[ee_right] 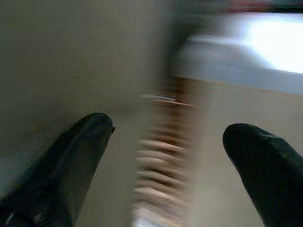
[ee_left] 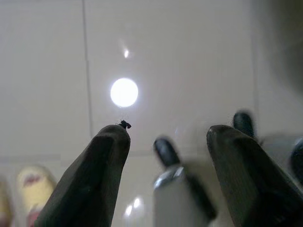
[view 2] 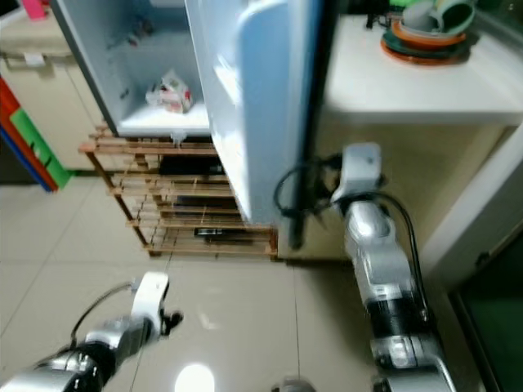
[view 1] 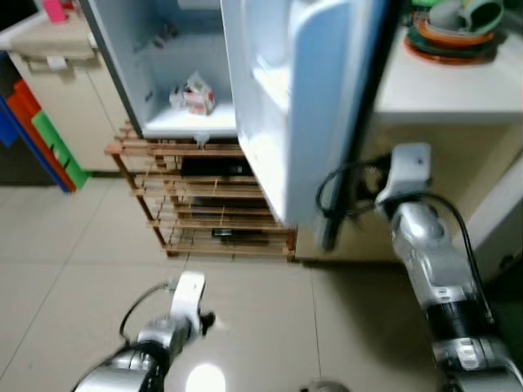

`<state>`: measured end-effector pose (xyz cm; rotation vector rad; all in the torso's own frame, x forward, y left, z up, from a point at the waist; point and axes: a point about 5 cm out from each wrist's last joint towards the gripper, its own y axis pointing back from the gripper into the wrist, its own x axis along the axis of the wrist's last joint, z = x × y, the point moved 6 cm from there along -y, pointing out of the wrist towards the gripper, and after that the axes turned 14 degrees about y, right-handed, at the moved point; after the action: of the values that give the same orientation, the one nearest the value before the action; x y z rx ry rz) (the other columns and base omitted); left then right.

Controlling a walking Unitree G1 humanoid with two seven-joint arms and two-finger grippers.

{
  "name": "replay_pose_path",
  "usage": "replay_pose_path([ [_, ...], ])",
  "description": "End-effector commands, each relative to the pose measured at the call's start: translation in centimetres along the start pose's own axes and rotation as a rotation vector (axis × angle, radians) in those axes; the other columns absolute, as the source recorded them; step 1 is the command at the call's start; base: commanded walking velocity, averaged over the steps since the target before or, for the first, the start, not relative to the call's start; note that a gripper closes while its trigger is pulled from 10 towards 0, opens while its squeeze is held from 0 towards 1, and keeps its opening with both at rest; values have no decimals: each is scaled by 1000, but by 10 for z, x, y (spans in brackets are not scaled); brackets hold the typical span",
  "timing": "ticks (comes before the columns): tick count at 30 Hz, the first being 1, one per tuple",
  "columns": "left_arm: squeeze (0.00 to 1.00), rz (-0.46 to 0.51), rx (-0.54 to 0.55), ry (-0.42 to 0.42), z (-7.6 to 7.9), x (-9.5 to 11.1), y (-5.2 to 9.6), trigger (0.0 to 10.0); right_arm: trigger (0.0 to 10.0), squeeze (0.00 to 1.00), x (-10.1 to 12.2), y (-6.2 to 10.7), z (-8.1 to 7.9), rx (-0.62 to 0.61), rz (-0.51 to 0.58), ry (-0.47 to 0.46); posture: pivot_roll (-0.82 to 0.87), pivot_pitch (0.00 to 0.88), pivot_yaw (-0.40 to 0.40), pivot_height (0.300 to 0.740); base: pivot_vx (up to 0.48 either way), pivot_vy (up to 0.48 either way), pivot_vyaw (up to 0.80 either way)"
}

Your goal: Restocking fridge

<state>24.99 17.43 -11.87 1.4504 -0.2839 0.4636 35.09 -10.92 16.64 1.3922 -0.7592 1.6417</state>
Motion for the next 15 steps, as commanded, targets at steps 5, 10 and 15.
replay_pose_path([
  [5,0,-9,-5,-24,0,-1,0,10000,10000,0,-21,18,8,57,-79,-75,-214,0,68,740,0,0,0],
  [10,0,176,-49,-37,11,40,4,10000,10000,0,-60,26,71,-319,-240,35,-220,0,72,740,0,0,0],
  [15,0,523,-168,32,41,114,26,10000,10000,0,-58,44,105,-594,-235,136,-201,0,64,740,0,0,0],
])
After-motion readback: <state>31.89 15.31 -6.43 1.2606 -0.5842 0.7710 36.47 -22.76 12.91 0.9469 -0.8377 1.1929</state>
